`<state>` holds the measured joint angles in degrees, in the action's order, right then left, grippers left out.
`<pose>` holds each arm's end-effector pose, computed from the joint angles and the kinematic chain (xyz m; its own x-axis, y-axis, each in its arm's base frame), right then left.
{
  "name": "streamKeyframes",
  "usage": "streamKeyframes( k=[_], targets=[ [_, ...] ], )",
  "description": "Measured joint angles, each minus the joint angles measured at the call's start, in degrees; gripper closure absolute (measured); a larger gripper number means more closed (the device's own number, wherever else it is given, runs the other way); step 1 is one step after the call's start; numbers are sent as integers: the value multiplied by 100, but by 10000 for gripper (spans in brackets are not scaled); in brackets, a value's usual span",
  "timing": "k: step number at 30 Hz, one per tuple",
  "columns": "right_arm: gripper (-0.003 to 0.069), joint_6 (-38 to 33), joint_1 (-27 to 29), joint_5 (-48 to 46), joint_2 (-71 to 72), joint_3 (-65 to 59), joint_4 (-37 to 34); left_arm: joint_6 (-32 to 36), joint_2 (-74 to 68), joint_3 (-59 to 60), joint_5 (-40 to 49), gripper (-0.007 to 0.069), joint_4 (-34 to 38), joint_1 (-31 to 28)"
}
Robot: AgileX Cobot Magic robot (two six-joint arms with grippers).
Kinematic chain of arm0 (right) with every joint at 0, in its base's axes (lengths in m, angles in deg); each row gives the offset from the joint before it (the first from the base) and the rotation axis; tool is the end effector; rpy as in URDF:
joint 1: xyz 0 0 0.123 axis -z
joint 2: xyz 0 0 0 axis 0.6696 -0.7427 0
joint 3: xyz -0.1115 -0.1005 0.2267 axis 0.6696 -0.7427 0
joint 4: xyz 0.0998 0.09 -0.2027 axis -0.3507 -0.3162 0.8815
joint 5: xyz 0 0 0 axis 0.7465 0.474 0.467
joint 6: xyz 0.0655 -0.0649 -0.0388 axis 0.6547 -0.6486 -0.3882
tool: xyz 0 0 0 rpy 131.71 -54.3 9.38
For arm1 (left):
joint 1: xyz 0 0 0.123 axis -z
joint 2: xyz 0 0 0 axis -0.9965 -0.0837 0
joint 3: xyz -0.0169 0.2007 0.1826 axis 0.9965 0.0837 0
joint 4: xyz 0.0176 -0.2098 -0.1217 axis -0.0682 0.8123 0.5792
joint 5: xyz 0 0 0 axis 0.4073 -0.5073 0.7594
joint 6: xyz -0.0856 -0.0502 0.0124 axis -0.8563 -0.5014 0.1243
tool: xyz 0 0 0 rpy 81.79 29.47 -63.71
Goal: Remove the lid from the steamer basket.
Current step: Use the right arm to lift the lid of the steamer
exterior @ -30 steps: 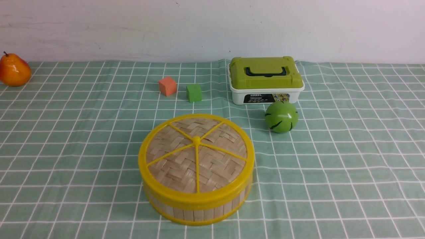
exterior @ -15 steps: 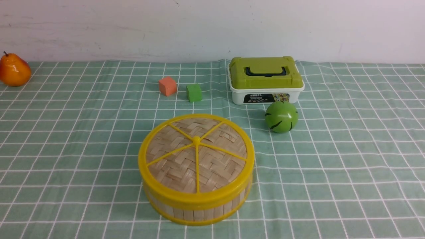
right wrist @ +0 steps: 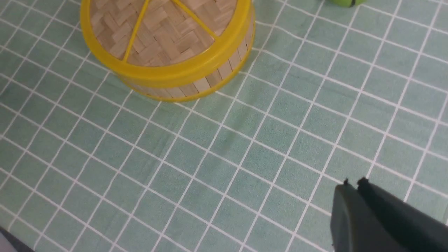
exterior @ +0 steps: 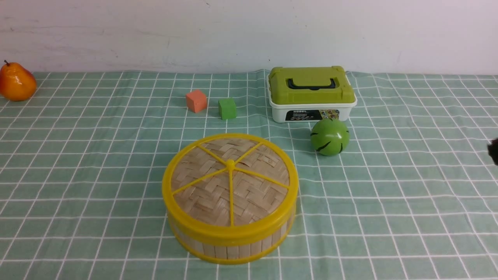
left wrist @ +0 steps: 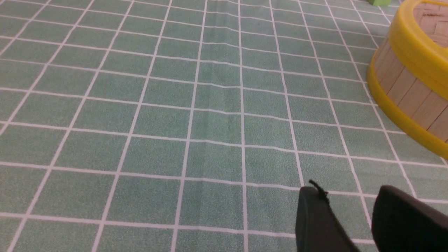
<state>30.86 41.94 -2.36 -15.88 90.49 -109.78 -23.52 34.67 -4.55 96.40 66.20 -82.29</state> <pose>0.1991 0.0451 0.3840 -0.7089 -0.2744 -0.6497 -0.4940 0.8507 0.1797 0.0653 -0.0017 0.1654 -0.3199 -0.1727 -0.9316 -0.0258 0.9845 -0.1737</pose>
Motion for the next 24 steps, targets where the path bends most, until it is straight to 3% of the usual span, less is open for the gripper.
streamKeyframes(
  k=[7, 9, 17, 22, 24],
  targets=[
    [659, 362, -1495, -36, -1245, 925, 967, 0, 0, 0, 0, 386, 0, 0],
    [657, 676, -2170, 10, -1940, 1384, 1449, 0, 0, 0, 0, 386, 0, 0],
    [629, 1198, -3072, 211, -3742, 2996, 1875, 0, 0, 0, 0, 386, 0, 0],
    [498, 1233, -3437, 226, -5008, 4282, 1887, 0, 0, 0, 0, 386, 0, 0],
    [396, 1255, -3557, 238, -5474, 4774, 1887, 0, 0, 0, 0, 386, 0, 0]
  ],
)
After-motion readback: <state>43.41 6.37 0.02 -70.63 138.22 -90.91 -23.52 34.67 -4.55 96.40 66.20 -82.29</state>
